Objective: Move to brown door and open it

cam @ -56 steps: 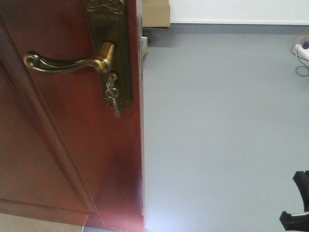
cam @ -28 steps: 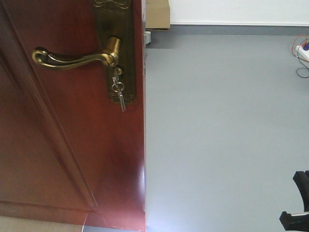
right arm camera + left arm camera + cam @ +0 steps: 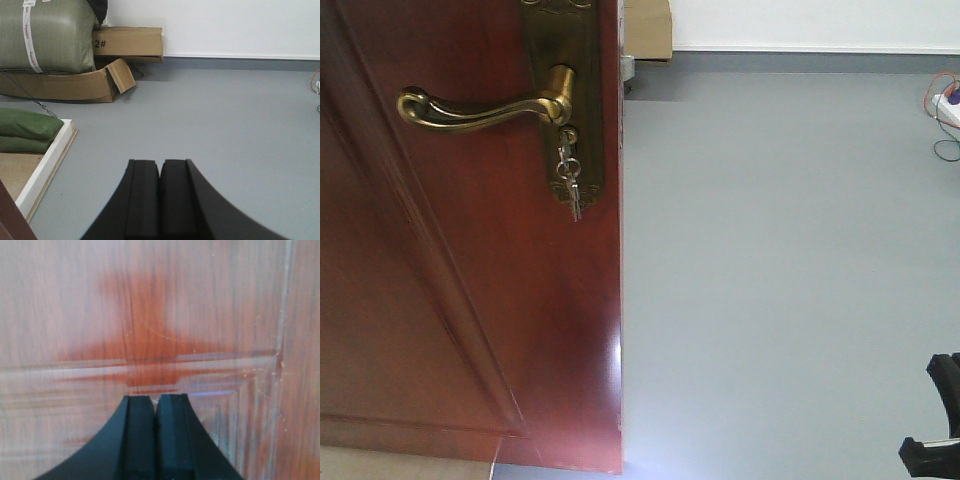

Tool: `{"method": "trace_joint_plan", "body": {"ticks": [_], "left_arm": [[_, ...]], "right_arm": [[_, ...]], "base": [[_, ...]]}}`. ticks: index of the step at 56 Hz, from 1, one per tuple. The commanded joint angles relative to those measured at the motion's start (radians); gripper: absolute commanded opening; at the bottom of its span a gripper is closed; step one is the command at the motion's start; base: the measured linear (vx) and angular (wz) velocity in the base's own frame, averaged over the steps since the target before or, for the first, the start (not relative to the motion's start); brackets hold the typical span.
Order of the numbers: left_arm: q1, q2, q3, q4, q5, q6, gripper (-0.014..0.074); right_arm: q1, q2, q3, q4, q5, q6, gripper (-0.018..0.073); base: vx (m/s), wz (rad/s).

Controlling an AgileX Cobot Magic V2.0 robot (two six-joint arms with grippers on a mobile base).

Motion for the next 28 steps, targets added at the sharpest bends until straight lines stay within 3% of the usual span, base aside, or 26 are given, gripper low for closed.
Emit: {"method": "trace_joint_plan", "body": {"ticks": [1,21,25,28], "left_arm": [[-0.003,-0.010,-0.029,-0.004,0.015,-0.006,-0.0006],[-0.003,-0.010,-0.029,0.000,-0.013,-0.025,-0.0006],[-0.003,-0.010,-0.029,0.059,-0.017,-0.082,-0.0006],[-0.003,-0.011,-0.030,0.174,-0.011,-0.177,-0.0006]], "right_arm": [[0.001,-0.006,0.003,-0.003,-0.077,-0.008,0.0000],[0.001,-0.006,0.003,-0.003,-0.083,-0.008,0.0000],[0.001,-0.006,0.003,-0.003,-0.082,-0.008,0.0000],[0.001,-0.006,0.003,-0.003,-0.080,-0.008,0.0000]], "base": [[0.00,0.00],[0.00,0.00],[0.00,0.00],[0.00,0.00]]}}
